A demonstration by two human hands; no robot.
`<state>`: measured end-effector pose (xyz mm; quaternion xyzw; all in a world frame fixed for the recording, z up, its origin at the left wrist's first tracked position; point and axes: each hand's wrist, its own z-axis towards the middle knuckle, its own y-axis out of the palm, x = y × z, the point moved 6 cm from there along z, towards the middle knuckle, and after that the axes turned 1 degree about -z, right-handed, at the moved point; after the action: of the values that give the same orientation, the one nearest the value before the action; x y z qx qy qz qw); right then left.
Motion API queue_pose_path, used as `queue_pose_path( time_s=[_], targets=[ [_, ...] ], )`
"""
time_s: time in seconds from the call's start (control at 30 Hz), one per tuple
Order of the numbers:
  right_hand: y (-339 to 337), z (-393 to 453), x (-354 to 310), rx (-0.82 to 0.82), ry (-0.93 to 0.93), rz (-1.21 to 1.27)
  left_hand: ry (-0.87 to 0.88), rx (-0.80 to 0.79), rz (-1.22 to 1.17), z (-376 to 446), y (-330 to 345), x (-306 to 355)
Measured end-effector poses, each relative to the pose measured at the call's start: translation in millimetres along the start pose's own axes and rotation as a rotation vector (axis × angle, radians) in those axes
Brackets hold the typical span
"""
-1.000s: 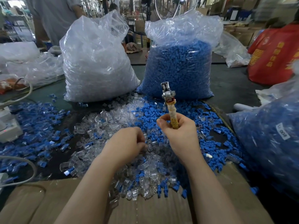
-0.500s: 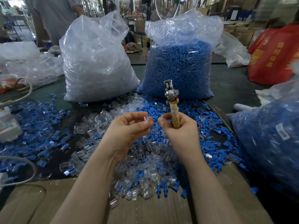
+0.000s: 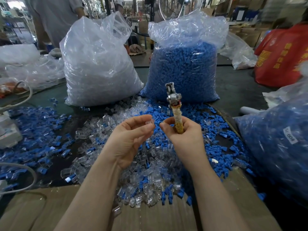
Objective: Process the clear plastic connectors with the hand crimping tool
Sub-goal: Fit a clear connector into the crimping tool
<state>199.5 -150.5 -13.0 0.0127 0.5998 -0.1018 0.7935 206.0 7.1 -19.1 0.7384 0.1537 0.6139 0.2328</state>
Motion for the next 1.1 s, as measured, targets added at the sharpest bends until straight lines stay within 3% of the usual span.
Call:
queue_pose_path(
  time_s=[0.43, 1.1],
  targets=[
    [-0.9, -1.4, 0.5, -0.018, 0.027, -0.002, 0.217, 0.006, 0.399, -5.1, 5.7, 11.2],
    [0.3, -1.5, 1.4, -0.035, 0.081, 0.058, 0.274, 0.034, 0.462, -6.9, 10.0, 10.4]
  ],
)
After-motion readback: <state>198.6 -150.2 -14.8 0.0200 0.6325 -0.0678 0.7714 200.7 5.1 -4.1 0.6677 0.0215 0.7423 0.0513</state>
